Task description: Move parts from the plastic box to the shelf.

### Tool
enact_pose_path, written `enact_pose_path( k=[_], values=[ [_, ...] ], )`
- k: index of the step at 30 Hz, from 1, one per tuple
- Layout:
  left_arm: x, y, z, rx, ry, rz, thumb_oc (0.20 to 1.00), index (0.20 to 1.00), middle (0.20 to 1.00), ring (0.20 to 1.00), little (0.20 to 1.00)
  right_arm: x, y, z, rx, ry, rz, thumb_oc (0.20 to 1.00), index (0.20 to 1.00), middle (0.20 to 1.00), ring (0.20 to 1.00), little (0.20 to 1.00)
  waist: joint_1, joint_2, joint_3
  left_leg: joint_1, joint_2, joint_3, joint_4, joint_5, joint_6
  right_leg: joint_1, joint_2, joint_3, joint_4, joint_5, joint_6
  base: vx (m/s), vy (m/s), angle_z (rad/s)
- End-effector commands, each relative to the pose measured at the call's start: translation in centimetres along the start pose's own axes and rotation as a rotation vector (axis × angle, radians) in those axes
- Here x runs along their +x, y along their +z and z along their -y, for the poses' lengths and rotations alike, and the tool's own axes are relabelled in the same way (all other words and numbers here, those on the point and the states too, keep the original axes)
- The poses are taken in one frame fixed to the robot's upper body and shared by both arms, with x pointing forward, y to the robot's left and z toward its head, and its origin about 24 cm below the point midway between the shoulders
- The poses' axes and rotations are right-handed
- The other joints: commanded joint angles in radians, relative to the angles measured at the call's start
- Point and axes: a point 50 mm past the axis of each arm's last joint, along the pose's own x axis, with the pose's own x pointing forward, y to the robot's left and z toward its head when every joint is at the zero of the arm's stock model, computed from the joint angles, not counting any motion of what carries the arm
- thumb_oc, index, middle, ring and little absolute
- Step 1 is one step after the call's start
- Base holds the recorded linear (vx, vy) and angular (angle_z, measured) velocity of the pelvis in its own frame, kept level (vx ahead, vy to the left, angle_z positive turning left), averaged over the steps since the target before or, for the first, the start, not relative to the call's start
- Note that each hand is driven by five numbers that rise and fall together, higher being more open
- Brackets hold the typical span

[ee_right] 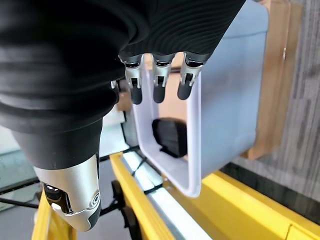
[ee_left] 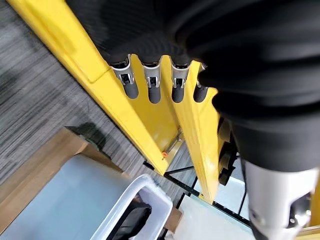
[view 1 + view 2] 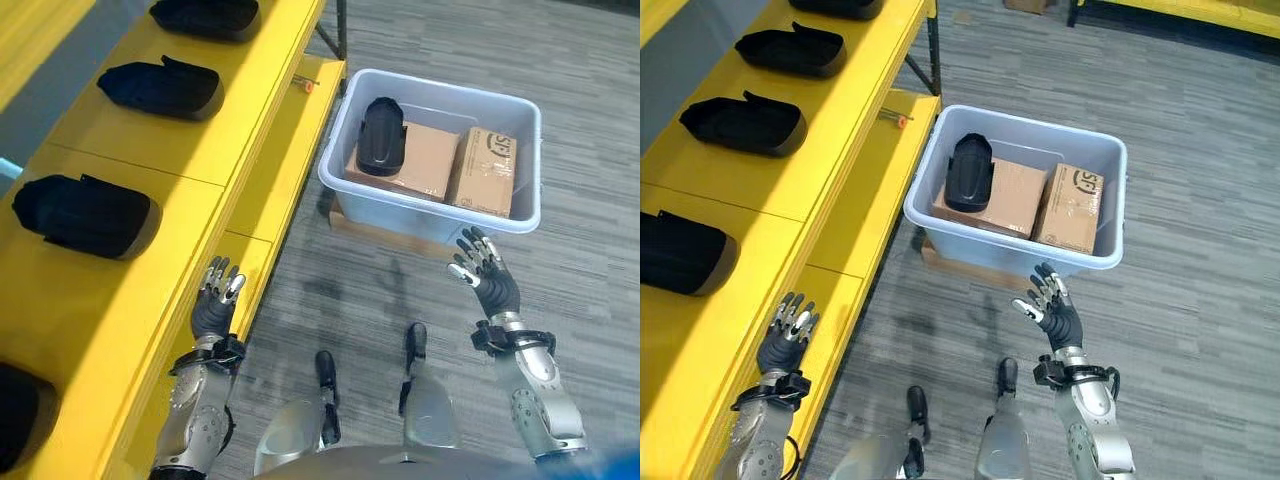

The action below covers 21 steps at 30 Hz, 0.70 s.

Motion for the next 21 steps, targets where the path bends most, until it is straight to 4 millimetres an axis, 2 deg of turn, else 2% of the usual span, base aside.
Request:
enact_pose_path(
  k=[1,2,3,6,7,10,11,12,13,14,16,17,18,19,20,21],
  values=[
    [0.0,2.5,0.7,0.026,-0.054,0.112,1.000,1.000,1.000,1.000,1.000,0.3,2.6,0.1,-0.011,0.014,0.127,1.000,1.000,1.000,1.000,1.000,-0.007,0.008,-0.048,0.032,0.039,-0.098,0.074,-0.136,0.006,0.002,0.016,-0.035,0.040,-0.077,0.019,0.24,-0.268,-0.12],
    [0.0,2.3,0.7,0.024,-0.053,0.106,1.000,1.000,1.000,1.000,1.000,0.2,2.6,0.3,-0.009,0.008,0.130,1.000,1.000,1.000,1.000,1.000,-0.009,0.013,-0.050,0.045,0.057,-0.099,0.076,-0.140,-0.003,0.015,0.027,-0.039,0.045,-0.090,0.013,0.17,-0.190,-0.07],
    [0.0,2.3,0.7,0.024,-0.053,0.107,1.000,1.000,1.000,1.000,1.000,0.2,2.6,0.3,-0.009,0.009,0.130,1.000,1.000,1.000,1.000,1.000,-0.010,0.011,-0.051,0.042,0.054,-0.099,0.075,-0.137,-0.003,0.012,0.025,-0.039,0.044,-0.089,0.013,0.14,-0.153,0.09],
    [0.0,2.0,0.9,0.014,-0.052,0.098,1.000,1.000,1.000,1.000,1.000,0.1,2.6,0.6,-0.003,-0.009,0.133,1.000,1.000,1.000,1.000,1.000,-0.018,0.024,-0.069,0.062,0.105,-0.096,0.084,-0.137,-0.029,0.031,0.058,-0.040,0.063,-0.140,-0.007,0.16,-0.206,-0.01],
    [0.0,2.0,0.9,0.014,-0.052,0.098,1.000,1.000,1.000,1.000,1.000,0.1,2.6,0.6,-0.003,-0.009,0.133,1.000,1.000,1.000,1.000,1.000,-0.018,0.024,-0.069,0.062,0.105,-0.096,0.084,-0.137,-0.029,0.031,0.058,-0.040,0.063,-0.140,-0.007,0.09,-0.120,-0.07],
    [0.3,2.0,1.2,0.019,-0.065,0.099,1.000,1.000,1.000,1.000,1.000,0.1,2.7,0.8,-0.005,-0.025,0.141,1.000,1.000,1.000,1.000,1.000,-0.029,0.040,-0.074,0.062,0.143,-0.090,0.137,-0.116,-0.048,0.035,0.083,-0.039,0.088,-0.180,-0.031,0.12,-0.148,-0.07],
    [0.3,2.1,1.3,0.017,-0.067,0.104,1.000,1.000,1.000,1.000,1.000,0.2,2.9,0.8,-0.006,-0.027,0.149,1.000,1.000,1.000,1.000,1.000,-0.032,0.047,-0.070,0.061,0.156,-0.092,0.175,-0.107,-0.055,0.043,0.096,-0.038,0.097,-0.199,-0.042,0.17,-0.228,-0.02],
    [0.4,2.2,1.4,0.016,-0.070,0.112,1.000,1.000,1.000,1.000,1.000,0.2,3.0,0.9,-0.011,-0.032,0.157,1.000,1.000,1.000,1.000,1.000,-0.031,0.048,-0.060,0.026,0.173,-0.098,0.308,-0.058,-0.061,0.058,0.116,-0.029,0.105,-0.222,-0.069,0.13,-0.178,0.08],
    [0.4,2.2,1.4,0.016,-0.070,0.112,1.000,1.000,1.000,1.000,1.000,0.2,3.0,0.9,-0.011,-0.032,0.157,1.000,1.000,1.000,1.000,1.000,-0.032,0.049,-0.061,0.023,0.175,-0.099,0.312,-0.060,-0.062,0.057,0.117,-0.030,0.105,-0.222,-0.070,0.13,-0.192,0.07],
    [0.4,2.2,1.5,0.012,-0.071,0.113,1.000,1.000,1.000,1.000,1.000,0.2,3.0,0.9,-0.013,-0.031,0.157,1.000,1.000,1.000,1.000,1.000,-0.028,0.047,-0.054,-0.011,0.180,-0.112,0.404,-0.022,-0.058,0.065,0.132,-0.024,0.109,-0.238,-0.090,0.08,-0.121,0.04],
    [0.4,2.4,1.7,0.011,-0.077,0.120,1.000,1.000,1.000,1.000,1.000,0.2,3.1,1.0,-0.025,-0.026,0.156,1.000,1.000,1.000,1.000,1.000,-0.009,0.029,-0.022,-0.107,0.132,-0.177,0.593,0.023,-0.045,0.083,0.138,-0.005,0.108,-0.245,-0.116,0.09,-0.141,-0.18],
    [0.4,2.5,1.7,0.011,-0.082,0.125,1.000,1.000,1.000,1.000,1.000,0.2,3.3,1.0,-0.033,-0.025,0.161,1.000,1.000,1.000,1.000,1.000,-0.001,0.019,-0.006,-0.154,0.103,-0.209,0.682,0.020,-0.039,0.091,0.137,0.007,0.103,-0.249,-0.122,0.12,-0.114,-0.39],
    [0.3,2.4,1.7,0.005,-0.078,0.120,1.000,1.000,1.000,1.000,1.000,-0.1,3.4,1.2,-0.047,-0.029,0.162,1.000,1.000,1.000,1.000,1.000,0.001,0.005,0.007,-0.222,0.128,-0.195,0.666,0.003,-0.022,0.105,0.126,0.016,0.097,-0.261,-0.115,0.27,0.009,-0.51],
    [0.2,2.3,1.5,0.000,-0.066,0.118,1.000,1.000,1.000,1.000,1.000,-0.1,3.5,1.6,-0.057,-0.053,0.169,1.000,1.000,1.000,1.000,1.000,0.009,-0.005,0.011,-0.254,0.178,-0.184,0.516,-0.005,-0.022,0.125,0.107,0.029,0.094,-0.275,-0.094,0.31,0.120,-0.50],
    [0.2,2.3,1.6,0.002,-0.066,0.117,1.000,1.000,1.000,1.000,1.000,-0.1,3.5,1.6,-0.059,-0.059,0.168,1.000,1.000,1.000,1.000,1.000,0.017,-0.002,0.017,-0.258,0.191,-0.189,0.406,0.014,-0.031,0.130,0.105,0.038,0.097,-0.283,-0.088,0.32,0.256,-0.44],
    [0.3,2.2,1.6,0.004,-0.061,0.115,1.000,1.000,1.000,1.000,1.000,-0.2,3.4,1.8,-0.068,-0.065,0.165,1.000,1.000,1.000,1.000,1.000,0.027,0.005,0.023,-0.261,0.205,-0.207,0.274,0.061,-0.049,0.135,0.104,0.044,0.101,-0.294,-0.081,0.23,0.247,-0.41]
  ],
)
